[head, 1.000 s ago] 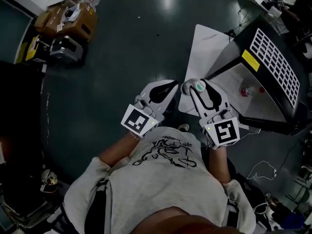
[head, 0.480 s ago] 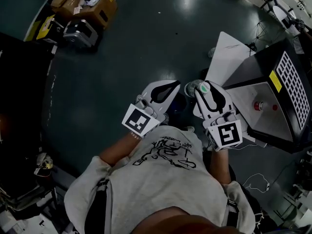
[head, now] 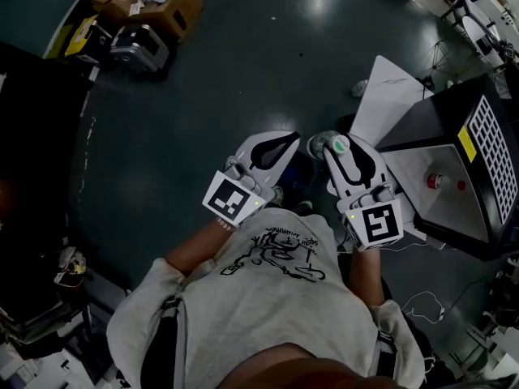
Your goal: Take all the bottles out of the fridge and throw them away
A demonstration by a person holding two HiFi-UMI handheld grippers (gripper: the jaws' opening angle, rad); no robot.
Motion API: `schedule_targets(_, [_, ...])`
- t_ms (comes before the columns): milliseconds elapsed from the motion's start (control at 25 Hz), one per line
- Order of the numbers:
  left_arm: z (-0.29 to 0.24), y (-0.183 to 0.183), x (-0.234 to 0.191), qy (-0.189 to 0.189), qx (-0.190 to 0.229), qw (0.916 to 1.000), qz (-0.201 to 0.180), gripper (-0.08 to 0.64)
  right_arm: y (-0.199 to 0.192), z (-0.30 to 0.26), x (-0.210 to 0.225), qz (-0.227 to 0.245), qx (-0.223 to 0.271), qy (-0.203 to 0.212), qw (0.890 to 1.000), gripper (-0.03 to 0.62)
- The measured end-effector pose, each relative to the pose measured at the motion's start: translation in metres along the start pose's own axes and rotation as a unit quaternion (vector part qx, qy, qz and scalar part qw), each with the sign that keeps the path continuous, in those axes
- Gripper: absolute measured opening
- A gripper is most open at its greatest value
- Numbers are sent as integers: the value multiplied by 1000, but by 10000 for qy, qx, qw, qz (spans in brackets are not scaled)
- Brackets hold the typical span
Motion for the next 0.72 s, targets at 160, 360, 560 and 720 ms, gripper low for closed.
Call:
schedule_targets(160, [-3, -1, 1, -38, 12, 10000, 88, 9, 0, 0, 0, 67, -66, 30, 10000, 155])
schedule_targets(360, [-13, -3, 8, -103, 4, 9999, 110, 9, -3, 5, 3, 45, -114, 20, 9999, 155])
schedule_targets(560, [-22, -10, 14, -206, -45, 9997, 135, 9, -12, 10, 10, -5, -171, -6, 9999, 155])
schedule_targets(720, [-27, -18, 14, -244, -106, 9996, 134, 9, -25, 10, 14, -86, -265, -46, 9996, 155])
Point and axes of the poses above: the fingertips, and each gripper's own axes: z backward along the fingers, x to its right, y out of its top, the point moved 10 cm from there along z, backward along the fingers, and after that the axes turned 4 degrees about x, right-handed, at the moved point
